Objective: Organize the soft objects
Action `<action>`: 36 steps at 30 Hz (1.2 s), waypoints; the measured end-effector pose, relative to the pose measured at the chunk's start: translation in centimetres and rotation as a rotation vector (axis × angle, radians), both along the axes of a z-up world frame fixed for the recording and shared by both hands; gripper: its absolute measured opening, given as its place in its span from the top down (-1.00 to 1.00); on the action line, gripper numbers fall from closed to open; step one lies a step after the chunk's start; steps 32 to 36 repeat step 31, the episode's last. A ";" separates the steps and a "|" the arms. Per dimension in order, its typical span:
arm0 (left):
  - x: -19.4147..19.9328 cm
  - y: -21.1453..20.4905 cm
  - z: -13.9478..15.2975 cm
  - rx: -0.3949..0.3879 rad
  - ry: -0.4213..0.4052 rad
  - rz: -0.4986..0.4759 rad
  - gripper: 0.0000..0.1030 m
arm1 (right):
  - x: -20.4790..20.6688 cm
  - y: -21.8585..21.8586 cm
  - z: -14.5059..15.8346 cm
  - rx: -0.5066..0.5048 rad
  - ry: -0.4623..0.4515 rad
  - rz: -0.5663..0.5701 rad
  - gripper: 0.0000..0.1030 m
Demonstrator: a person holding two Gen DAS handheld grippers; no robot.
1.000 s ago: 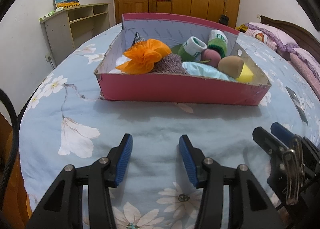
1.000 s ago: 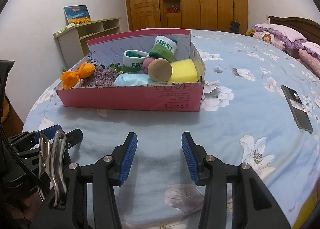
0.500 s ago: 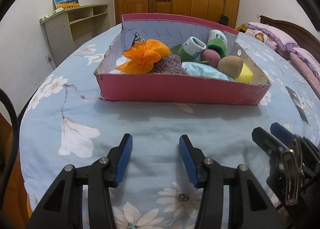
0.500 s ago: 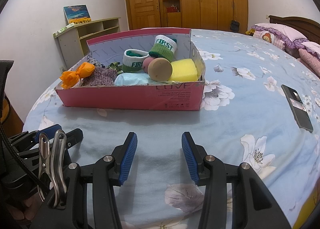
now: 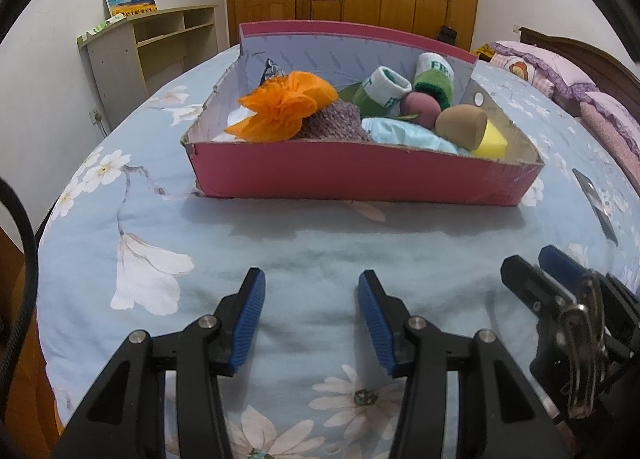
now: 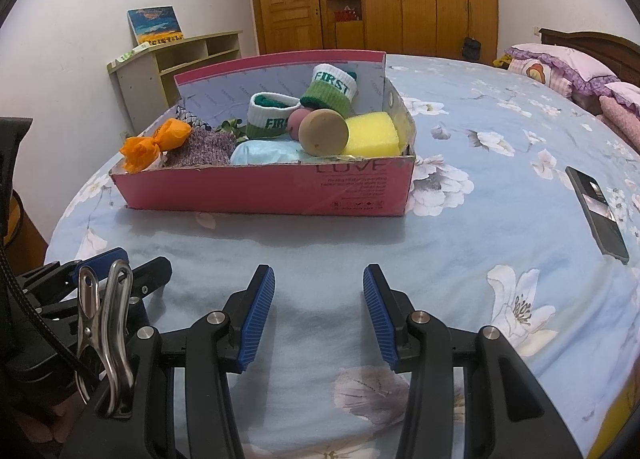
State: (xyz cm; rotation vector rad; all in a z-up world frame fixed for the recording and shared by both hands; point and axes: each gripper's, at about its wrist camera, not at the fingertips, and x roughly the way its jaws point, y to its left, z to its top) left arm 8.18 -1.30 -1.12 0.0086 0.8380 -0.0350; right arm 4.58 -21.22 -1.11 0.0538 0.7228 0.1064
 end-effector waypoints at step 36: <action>0.4 0.1 -0.6 -0.006 0.019 0.012 0.00 | 0.2 -0.1 0.0 0.011 0.027 -0.004 0.08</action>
